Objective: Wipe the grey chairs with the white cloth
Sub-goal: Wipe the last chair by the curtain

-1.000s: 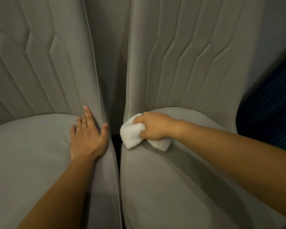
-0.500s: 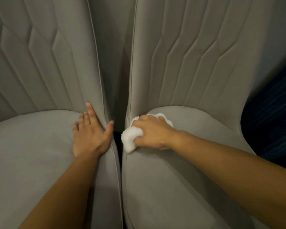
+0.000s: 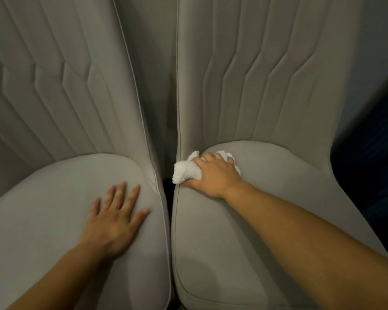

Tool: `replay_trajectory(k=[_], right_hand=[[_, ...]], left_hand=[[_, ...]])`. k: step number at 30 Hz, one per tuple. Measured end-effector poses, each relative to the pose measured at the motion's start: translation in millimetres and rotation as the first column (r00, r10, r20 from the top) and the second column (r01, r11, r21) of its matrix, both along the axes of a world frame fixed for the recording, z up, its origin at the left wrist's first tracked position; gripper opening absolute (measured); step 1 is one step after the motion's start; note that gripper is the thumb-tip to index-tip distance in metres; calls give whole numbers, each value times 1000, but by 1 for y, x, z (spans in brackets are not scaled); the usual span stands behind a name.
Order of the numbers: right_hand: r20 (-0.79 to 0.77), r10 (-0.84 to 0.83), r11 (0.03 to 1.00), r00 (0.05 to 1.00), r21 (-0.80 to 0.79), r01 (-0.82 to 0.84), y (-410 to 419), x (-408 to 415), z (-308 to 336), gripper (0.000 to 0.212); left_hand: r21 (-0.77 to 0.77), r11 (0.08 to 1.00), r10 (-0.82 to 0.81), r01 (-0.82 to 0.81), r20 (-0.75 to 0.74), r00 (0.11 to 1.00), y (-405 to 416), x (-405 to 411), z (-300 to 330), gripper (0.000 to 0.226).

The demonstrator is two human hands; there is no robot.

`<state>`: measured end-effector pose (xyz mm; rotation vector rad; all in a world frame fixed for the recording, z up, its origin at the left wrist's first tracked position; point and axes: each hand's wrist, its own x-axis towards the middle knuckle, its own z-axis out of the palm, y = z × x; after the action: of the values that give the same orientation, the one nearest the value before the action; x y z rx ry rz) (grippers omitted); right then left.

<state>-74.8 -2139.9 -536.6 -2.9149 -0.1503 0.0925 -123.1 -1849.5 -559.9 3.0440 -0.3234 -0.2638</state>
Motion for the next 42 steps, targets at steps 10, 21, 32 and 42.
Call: replay_trajectory(k=[10, 21, 32, 42], right_hand=[[84, 9, 1000, 996, -18, -8, 0, 4, -16, 91], [-39, -72, 997, 997, -25, 71, 12, -19, 8, 87], [-331, -141, 989, 933, -97, 114, -6, -151, 47, 82], [-468, -159, 987, 870, -85, 134, 2, -218, 176, 75]], left_hand=[[-13, 998, 70, -69, 96, 993, -2, 3, -15, 71], [29, 997, 72, -74, 65, 995, -4, 2, -10, 73], [191, 976, 172, -107, -366, 915, 6, -86, 53, 85], [360, 917, -73, 171, -270, 960, 21, -163, 221, 71]])
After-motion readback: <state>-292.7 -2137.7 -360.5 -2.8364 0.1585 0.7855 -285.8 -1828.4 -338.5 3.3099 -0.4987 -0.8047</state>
